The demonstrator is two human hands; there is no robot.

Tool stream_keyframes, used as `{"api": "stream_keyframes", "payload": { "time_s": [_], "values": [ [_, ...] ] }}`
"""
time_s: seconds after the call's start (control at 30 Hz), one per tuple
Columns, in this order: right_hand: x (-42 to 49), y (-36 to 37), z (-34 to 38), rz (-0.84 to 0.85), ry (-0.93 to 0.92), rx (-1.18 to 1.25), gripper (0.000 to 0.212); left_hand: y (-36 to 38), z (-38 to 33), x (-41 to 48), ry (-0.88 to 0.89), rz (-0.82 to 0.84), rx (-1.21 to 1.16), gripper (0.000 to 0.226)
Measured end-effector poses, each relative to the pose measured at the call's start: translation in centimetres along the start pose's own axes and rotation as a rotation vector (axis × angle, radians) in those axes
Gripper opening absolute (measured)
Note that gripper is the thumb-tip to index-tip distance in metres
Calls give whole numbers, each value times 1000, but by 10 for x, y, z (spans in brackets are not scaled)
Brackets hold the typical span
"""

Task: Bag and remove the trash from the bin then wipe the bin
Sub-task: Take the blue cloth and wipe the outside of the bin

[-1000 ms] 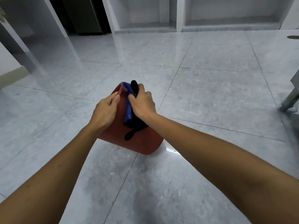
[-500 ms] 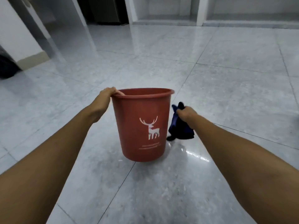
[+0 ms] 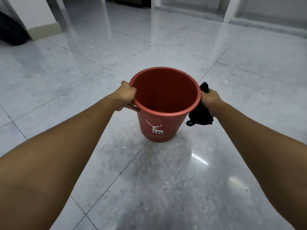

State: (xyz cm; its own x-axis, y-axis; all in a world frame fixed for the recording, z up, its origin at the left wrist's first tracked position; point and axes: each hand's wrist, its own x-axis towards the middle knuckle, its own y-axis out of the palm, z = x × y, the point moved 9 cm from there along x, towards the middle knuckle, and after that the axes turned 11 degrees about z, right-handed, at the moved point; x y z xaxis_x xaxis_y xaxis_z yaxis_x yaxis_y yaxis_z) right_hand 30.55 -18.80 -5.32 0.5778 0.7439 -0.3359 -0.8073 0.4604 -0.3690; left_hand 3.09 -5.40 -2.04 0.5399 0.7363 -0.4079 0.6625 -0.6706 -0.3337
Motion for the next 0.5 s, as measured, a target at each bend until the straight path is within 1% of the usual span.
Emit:
{"api": "stream_keyframes", "payload": {
  "time_s": [0.07,0.17,0.23,0.3,0.33,0.37,0.4,0.43,0.47,0.5],
  "values": [
    [1,-7,-1,-82,22,34,37,5,-1,6,11,-21,-14,38],
    [5,-16,-7,-184,40,19,40,10,3,13,-8,-40,-60,39],
    [7,-25,-12,-244,77,33,40,13,5,16,-38,-56,-36,37],
    [7,-38,-16,-325,134,24,38,12,3,17,-72,-126,31,36],
    [5,-46,-15,-369,144,15,36,9,-1,17,-76,-190,76,36],
    [1,-58,-14,-419,136,-3,35,6,-12,13,-45,-276,124,38],
    [-5,-71,-7,-462,105,-20,33,2,-31,7,36,-362,166,39],
    [-12,-84,3,-490,64,-38,31,0,-53,-2,154,-428,175,39],
    [-22,-100,19,-508,35,-50,29,0,-78,-12,259,-469,151,36],
    [-33,-119,36,-534,18,-41,28,2,-102,-23,320,-482,112,32]
  ]
}}
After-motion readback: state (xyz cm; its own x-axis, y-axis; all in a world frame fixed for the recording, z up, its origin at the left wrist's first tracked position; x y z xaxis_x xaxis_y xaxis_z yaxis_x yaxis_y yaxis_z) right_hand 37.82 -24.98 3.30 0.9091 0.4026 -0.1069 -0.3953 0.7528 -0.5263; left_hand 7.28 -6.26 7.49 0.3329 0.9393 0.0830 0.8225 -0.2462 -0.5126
